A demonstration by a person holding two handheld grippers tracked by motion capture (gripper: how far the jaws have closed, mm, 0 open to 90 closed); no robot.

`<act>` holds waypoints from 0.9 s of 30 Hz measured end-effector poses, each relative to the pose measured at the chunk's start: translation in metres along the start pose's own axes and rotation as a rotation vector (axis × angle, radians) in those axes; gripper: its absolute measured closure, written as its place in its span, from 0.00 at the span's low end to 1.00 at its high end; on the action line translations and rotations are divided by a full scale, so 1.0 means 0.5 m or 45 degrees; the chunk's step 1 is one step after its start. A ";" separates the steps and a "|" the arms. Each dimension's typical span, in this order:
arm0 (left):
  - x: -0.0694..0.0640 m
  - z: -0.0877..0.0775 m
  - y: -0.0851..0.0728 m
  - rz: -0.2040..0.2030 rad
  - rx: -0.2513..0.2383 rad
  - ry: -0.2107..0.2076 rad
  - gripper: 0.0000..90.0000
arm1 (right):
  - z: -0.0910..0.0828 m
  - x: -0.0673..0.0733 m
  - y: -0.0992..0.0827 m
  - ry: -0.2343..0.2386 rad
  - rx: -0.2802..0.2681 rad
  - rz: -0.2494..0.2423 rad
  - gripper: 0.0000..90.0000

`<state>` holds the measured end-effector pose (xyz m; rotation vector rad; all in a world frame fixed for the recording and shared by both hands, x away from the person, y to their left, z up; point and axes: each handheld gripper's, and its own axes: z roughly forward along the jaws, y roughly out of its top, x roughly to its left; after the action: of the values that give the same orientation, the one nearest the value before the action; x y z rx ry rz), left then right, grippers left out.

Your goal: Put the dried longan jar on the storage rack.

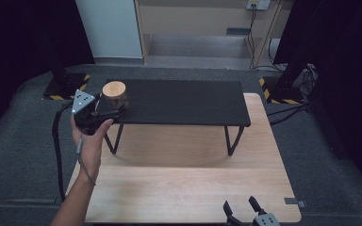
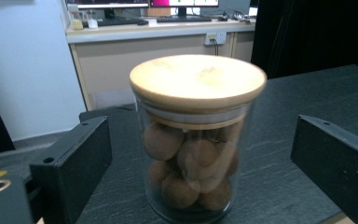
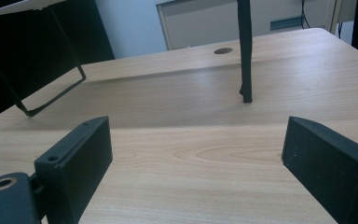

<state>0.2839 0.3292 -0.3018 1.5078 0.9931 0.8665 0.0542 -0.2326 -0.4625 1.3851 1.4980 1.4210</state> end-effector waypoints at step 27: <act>-0.037 -0.119 -0.088 -0.056 -0.039 -0.037 0.05 | 0.002 0.001 -0.002 0.019 0.002 -0.004 0.09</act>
<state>0.2162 0.3377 -0.3363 1.4634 0.9839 0.8229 0.0550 -0.2318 -0.4635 1.3752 1.5103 1.4317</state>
